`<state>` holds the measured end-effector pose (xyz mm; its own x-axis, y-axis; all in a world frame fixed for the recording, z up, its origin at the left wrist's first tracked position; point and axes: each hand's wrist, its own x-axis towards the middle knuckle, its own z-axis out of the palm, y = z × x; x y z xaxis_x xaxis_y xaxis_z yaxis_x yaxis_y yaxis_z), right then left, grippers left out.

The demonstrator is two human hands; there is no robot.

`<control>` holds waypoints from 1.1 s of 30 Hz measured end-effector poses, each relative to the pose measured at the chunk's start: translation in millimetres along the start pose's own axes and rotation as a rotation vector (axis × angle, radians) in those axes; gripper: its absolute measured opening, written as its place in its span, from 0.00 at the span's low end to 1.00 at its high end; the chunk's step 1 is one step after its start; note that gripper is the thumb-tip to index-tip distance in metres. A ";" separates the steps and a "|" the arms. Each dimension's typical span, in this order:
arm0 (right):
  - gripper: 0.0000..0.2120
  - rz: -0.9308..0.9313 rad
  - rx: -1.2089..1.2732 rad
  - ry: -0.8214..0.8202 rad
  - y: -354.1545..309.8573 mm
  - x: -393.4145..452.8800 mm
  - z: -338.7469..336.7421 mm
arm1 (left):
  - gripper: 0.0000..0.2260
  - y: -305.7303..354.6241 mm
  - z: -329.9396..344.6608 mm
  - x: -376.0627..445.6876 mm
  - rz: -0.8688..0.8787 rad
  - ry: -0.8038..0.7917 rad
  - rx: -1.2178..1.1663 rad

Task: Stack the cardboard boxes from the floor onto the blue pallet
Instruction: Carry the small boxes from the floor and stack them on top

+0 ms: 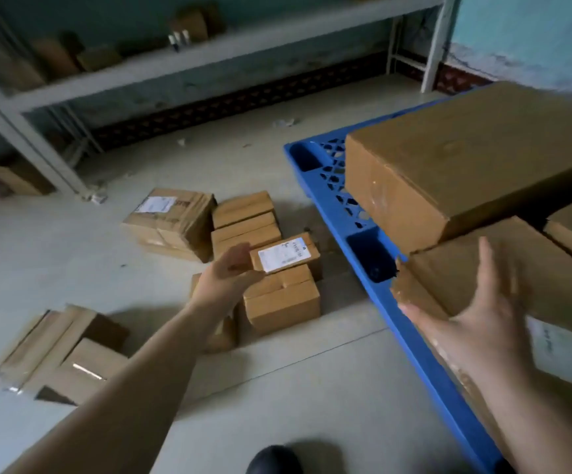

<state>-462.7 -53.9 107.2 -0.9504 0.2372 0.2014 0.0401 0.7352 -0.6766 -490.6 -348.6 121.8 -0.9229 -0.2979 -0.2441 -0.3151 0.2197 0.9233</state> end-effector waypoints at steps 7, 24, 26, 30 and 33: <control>0.58 -0.330 0.140 -0.571 -145.4 29.1 143.2 | 0.24 -50.7 -124.1 16.7 -0.095 0.323 -0.045; 0.63 -0.495 -0.154 -1.402 -371.6 -86.4 528.1 | 0.36 -279.1 -390.0 27.5 -0.762 0.900 -0.147; 0.63 -0.481 -0.164 -1.411 -381.4 -89.6 562.8 | 0.36 -300.7 -400.4 41.8 -0.778 0.930 -0.202; 0.59 -0.419 -0.211 -1.440 -381.2 -104.8 613.8 | 0.39 -336.8 -399.0 67.9 -0.882 0.955 -0.386; 0.55 -0.273 -0.171 -1.528 -369.2 -115.3 631.4 | 0.26 -344.7 -380.0 82.4 -0.928 0.907 -0.564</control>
<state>-562.7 -753.6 -113.4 -0.3303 -0.6787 -0.6559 -0.2473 0.7329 -0.6338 -373.9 -801.8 -103.8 0.0965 -0.6591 -0.7458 -0.3912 -0.7142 0.5805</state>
